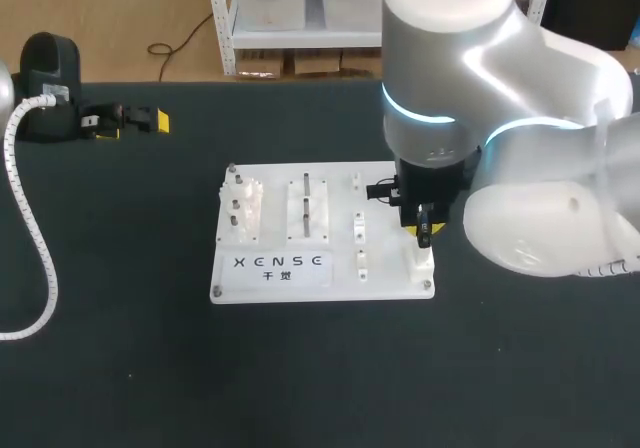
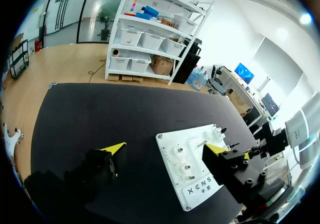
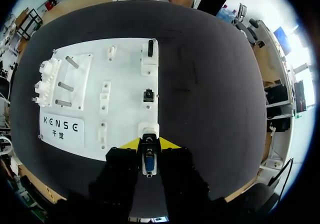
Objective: Insert the USB connector, Ethernet cable, and multi-pin plug into their matching sockets one by one.
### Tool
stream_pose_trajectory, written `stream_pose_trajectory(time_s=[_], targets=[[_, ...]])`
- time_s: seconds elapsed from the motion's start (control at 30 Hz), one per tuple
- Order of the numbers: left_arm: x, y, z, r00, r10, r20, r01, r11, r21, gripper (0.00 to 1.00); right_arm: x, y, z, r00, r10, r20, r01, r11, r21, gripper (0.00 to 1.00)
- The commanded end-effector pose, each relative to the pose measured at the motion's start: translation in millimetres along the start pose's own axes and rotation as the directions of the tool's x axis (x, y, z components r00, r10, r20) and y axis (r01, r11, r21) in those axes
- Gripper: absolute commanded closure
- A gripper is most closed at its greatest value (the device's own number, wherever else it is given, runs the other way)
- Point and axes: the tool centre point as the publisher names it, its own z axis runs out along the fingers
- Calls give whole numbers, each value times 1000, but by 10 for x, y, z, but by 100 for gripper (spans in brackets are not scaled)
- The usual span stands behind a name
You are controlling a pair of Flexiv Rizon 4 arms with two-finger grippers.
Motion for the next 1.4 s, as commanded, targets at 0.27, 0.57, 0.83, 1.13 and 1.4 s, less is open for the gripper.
stream_pose_trajectory(time_s=[0.27, 0.57, 0.83, 1.13, 1.4], targets=[[0, 0, 0, 1000, 0, 0, 0, 1000, 0, 0, 31, -21, 26, 1000, 0, 6, 0, 1000, -3, 100], [0, 0, 0, 1000, 0, 0, 0, 1000, 0, 0, 96, -25, 113, 1000, 24, -7, -24, 998, -51, 100], [0, 0, 0, 1000, 0, 0, 0, 1000, 0, 0, 121, -10, 267, 999, 35, -30, -37, 997, -68, 100], [0, 0, 0, 1000, 0, 0, 0, 1000, 0, 0, 120, 23, 462, 996, 39, -85, -45, 996, -76, 100], [0, 0, 0, 1000, 0, 0, 0, 1000, 0, 0, -29, 32, 243, 997, 48, -54, -54, 992, -115, 100]])
